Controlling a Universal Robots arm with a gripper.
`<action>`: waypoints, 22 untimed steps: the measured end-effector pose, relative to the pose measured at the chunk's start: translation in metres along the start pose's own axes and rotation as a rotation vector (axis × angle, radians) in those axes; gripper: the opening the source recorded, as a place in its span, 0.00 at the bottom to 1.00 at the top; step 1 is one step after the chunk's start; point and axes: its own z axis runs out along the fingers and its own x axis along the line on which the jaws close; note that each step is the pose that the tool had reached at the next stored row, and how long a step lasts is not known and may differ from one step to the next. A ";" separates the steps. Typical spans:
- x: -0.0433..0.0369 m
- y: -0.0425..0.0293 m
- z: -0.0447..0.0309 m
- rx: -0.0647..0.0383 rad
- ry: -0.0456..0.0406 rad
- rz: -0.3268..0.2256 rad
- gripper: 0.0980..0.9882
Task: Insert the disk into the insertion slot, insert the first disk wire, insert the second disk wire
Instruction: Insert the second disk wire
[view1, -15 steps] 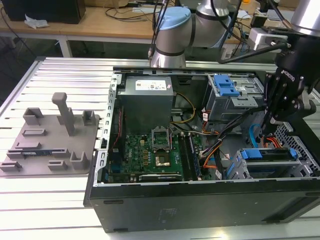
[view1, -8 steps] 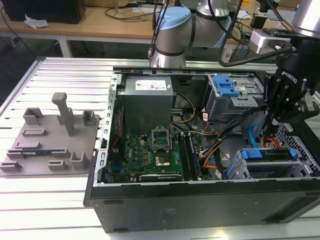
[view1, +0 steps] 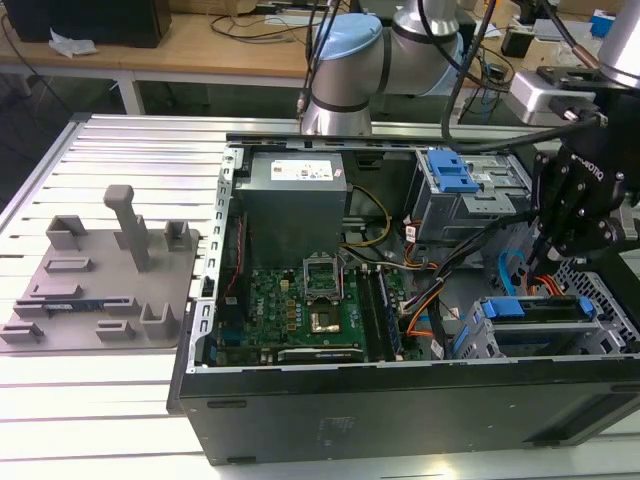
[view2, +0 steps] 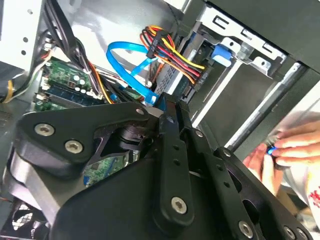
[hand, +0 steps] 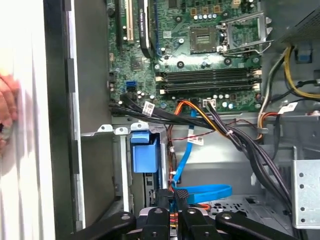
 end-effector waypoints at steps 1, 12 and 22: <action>0.0024 -0.0001 0.0002 -0.001 -0.0153 0.000 0.07; 0.0150 -0.0054 0.0017 0.000 -0.0466 -0.015 0.07; 0.0231 -0.0057 0.0027 0.002 -0.0877 -0.020 0.07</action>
